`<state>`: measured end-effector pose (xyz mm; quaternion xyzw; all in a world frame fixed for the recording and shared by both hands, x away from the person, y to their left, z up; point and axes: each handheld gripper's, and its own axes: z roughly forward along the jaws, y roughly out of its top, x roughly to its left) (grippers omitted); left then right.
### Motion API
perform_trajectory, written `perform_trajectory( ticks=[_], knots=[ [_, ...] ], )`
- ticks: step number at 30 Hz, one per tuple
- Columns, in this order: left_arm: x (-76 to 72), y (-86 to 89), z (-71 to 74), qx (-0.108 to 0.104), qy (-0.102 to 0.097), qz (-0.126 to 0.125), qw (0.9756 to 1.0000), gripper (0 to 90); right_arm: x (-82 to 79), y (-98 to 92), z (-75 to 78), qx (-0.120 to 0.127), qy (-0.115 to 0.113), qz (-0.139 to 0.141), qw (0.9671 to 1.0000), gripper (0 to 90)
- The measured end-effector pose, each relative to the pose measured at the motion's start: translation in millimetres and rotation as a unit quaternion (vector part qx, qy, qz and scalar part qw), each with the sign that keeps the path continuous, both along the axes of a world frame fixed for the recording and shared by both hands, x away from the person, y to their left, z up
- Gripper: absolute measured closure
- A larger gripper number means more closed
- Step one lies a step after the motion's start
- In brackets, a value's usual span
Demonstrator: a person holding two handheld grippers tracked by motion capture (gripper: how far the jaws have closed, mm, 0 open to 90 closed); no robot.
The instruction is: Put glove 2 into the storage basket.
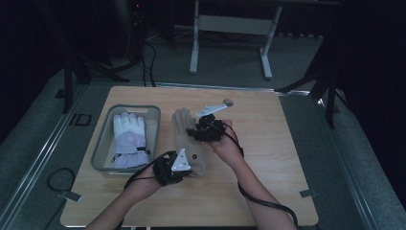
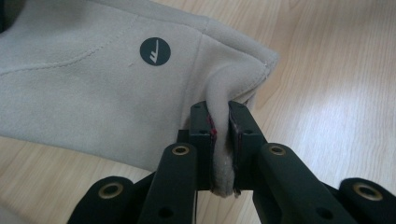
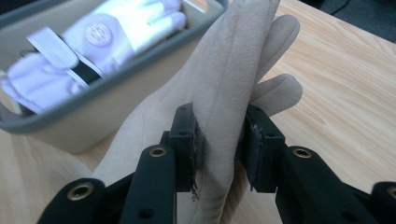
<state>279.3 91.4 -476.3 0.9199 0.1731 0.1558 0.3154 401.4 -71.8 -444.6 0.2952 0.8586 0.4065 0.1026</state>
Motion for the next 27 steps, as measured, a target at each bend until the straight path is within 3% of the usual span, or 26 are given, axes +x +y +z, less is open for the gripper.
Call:
perform_trajectory(
  ticks=[4,20,27],
  knots=[
    [-0.9,14.5,6.0,0.001,-0.004,0.012,0.9999,82.3,3.6,15.5,5.8,0.012,0.004,0.008,0.9999,67.7],
    [-5.3,75.7,24.8,0.017,-0.012,0.062,0.9978,82.3,13.3,88.0,23.6,0.011,-0.009,0.053,0.9985,67.6],
    [-7.6,104.9,31.7,0.041,-0.007,0.083,0.9956,82.3,17.5,127.7,25.2,0.011,-0.008,0.076,0.9971,67.5]
  ],
)
